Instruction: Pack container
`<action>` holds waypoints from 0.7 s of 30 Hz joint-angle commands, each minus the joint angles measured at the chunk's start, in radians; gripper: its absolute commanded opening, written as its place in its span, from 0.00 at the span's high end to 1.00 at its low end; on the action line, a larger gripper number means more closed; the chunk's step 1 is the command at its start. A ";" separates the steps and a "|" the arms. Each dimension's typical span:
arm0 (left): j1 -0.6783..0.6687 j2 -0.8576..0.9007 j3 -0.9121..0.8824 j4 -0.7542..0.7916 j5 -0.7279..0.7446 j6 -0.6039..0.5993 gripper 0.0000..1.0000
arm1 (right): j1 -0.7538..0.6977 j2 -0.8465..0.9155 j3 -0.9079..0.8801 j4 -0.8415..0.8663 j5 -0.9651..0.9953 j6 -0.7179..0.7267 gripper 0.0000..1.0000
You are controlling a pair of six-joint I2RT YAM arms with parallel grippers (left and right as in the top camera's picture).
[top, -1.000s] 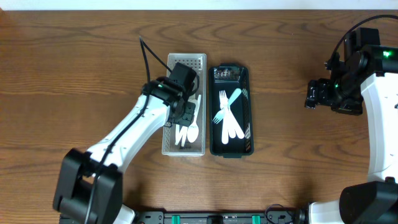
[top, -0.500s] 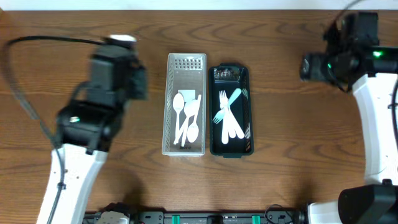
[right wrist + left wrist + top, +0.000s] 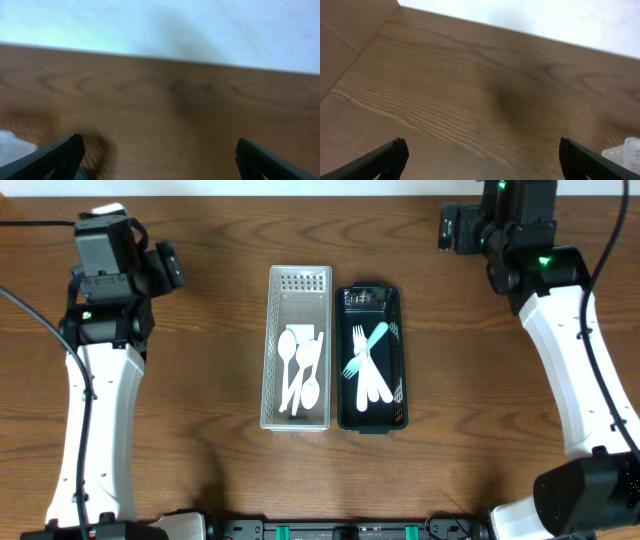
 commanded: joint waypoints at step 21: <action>-0.256 -0.766 -0.644 0.117 -0.001 0.037 0.02 | -0.100 -0.795 -0.787 0.056 0.053 0.090 0.01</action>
